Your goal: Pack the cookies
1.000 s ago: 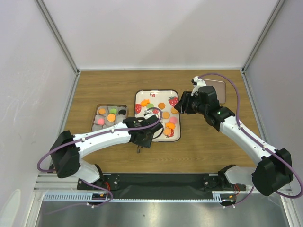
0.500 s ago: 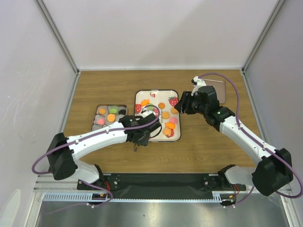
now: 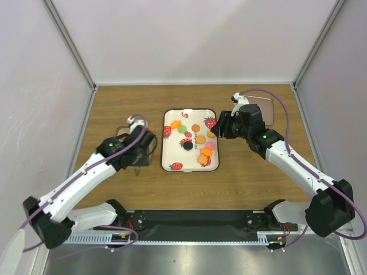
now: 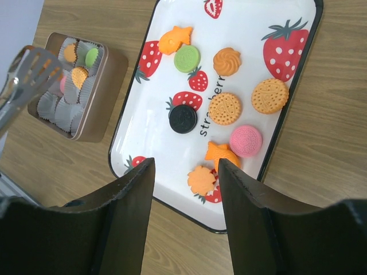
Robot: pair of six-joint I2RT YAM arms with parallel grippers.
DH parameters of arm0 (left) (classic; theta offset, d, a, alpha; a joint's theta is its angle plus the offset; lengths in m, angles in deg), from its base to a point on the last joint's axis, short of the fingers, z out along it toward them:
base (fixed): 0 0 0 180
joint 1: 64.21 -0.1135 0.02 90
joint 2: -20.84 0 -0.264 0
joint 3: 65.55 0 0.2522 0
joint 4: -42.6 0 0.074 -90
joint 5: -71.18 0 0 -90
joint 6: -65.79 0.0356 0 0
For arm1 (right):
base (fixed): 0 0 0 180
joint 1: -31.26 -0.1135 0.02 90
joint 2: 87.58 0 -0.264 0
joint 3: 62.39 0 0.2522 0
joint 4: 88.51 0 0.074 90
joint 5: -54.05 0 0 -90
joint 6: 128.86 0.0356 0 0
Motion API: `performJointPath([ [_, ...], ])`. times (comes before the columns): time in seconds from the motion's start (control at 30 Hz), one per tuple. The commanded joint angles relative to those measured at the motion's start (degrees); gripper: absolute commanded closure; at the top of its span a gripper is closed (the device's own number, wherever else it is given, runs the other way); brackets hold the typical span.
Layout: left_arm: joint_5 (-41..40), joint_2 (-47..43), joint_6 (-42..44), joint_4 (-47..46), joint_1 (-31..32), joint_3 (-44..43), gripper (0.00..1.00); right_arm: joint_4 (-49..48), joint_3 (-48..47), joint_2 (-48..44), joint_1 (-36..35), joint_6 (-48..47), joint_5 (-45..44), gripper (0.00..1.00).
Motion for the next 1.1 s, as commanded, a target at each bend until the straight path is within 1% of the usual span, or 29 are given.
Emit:
performJointPath([
  [0.0,3.11,-3.98,4.73,-0.92,-5.77,3.31,0.65,-0.67,-2.33,0.3,-0.51,-0.91,-0.27,0.46],
  [0.07,5.57,-4.6,5.79,-2.06,-8.66,4.64,0.65,-0.67,-2.42,0.39,-0.51,-0.91,-0.27,0.46],
  [0.17,8.2,-4.69,7.03,-3.64,-11.31,6.83,0.65,-0.49,-2.51,0.3,-0.51,-0.91,-0.27,0.46],
  [0.37,12.07,-4.77,8.61,-6.89,-14.74,9.74,0.65,-0.4,-2.51,0.13,-0.6,-0.99,-0.27,0.46],
  [0.5,13.48,-3.9,9.05,-7.87,-14.84,10.0,0.65,-0.32,-2.51,0.04,-0.51,-0.99,-0.36,0.46],
  [0.7,12.7,-2.58,8.53,-7.61,-15.19,10.09,0.64,-0.23,-2.51,-0.22,-0.6,-1.17,-0.62,0.46],
  [1.07,12.52,-4.69,6.85,-4.53,-15.45,10.44,0.62,-0.58,-2.42,0.39,-0.6,-0.82,-0.01,0.46],
])
